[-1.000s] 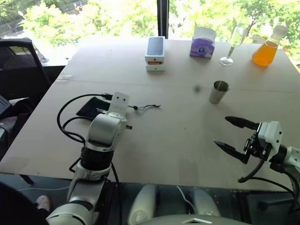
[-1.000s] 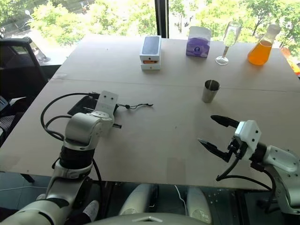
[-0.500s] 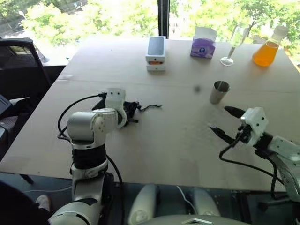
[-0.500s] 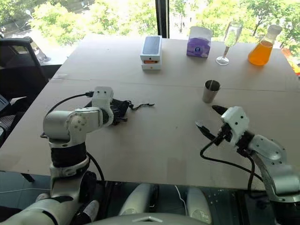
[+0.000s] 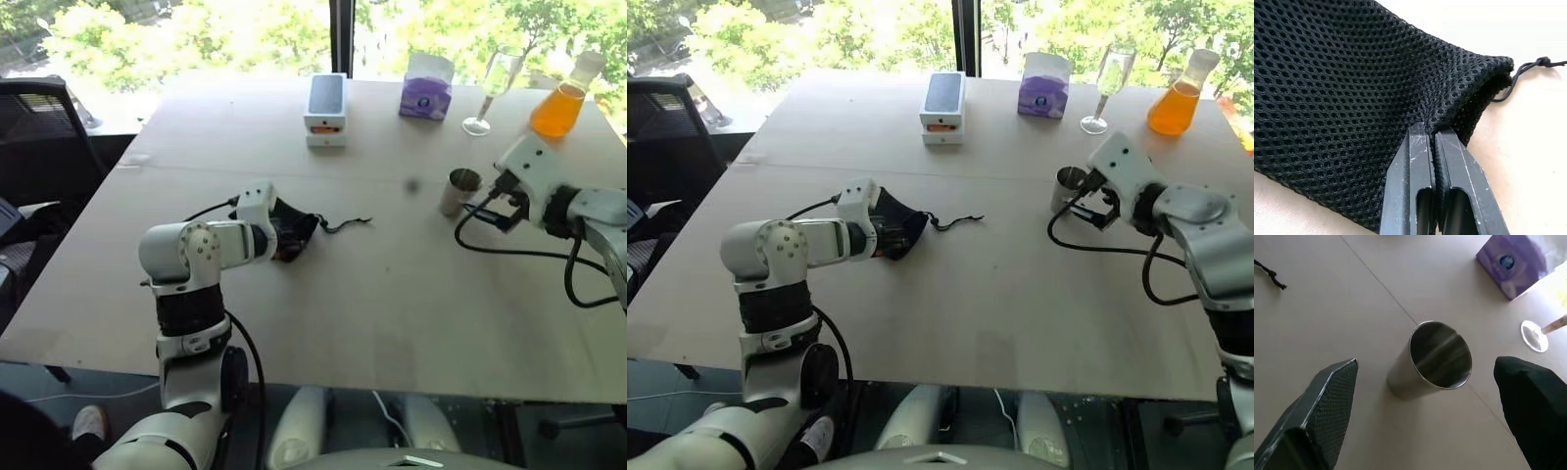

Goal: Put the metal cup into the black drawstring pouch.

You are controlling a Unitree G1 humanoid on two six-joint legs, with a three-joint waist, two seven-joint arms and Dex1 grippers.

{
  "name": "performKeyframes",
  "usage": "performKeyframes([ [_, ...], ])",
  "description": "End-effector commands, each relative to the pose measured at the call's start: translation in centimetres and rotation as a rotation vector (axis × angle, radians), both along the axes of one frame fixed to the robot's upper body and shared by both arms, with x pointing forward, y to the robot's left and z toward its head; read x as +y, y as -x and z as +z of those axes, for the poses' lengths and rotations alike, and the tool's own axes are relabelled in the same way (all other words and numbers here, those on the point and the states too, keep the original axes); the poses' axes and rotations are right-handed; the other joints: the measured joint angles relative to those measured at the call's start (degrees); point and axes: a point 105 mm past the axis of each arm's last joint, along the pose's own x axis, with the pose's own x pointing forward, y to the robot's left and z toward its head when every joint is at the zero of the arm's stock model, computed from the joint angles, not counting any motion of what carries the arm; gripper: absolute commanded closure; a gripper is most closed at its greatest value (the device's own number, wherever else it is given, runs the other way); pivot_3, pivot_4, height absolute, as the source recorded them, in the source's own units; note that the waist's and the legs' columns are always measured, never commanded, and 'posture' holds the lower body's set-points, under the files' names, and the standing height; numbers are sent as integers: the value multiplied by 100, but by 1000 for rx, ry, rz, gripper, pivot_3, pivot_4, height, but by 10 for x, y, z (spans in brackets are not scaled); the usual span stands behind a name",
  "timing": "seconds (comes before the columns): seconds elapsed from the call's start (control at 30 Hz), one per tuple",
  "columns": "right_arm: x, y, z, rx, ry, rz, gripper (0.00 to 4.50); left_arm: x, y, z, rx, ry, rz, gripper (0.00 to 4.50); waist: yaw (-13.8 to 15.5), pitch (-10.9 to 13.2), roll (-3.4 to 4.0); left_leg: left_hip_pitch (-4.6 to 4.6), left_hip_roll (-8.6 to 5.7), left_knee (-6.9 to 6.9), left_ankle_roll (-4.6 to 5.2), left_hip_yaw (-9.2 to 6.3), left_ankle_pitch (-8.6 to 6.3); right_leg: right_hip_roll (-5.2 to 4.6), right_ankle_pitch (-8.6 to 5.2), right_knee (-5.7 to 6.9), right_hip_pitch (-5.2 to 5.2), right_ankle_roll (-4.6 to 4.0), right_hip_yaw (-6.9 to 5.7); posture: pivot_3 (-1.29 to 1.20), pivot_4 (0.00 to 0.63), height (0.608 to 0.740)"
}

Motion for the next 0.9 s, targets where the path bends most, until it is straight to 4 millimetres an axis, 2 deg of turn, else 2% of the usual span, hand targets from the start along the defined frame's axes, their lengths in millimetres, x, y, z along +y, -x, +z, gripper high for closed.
performKeyframes([
  [0.03,2,-9,5,22,49,26,0,-6,-2,9,-45,-9,-26,4414,4,0,-1,-2,0,-3,0,-3,0,-1,0,-5,0,0,3,0,150,740],
  [0.2,7,-21,0,53,121,73,0,-7,0,7,-46,-24,-19,4414,-5,1,-1,-19,0,-1,-1,16,0,-1,1,2,-29,1,8,0,150,740],
  [0.3,14,-25,0,63,146,128,0,-6,5,5,-50,-34,-8,4414,-1,0,-1,-81,1,18,-3,15,1,0,2,22,-88,2,8,0,150,740],
  [0.67,25,-45,-13,142,228,183,0,-4,9,3,-68,-38,31,4414,-8,1,-1,-77,2,22,-3,26,1,0,1,39,-94,2,14,0,150,740],
  [0.77,29,-56,-22,176,275,188,793,-3,9,2,-67,-37,40,4500,-36,1,-1,-76,0,24,-3,32,1,0,2,43,-96,2,19,0,150,740],
  [0.9,29,-66,-20,176,275,183,2552,-4,9,3,-71,-36,42,4500,-72,1,-1,-75,1,26,-4,31,2,1,2,50,-97,2,17,0,150,740],
])
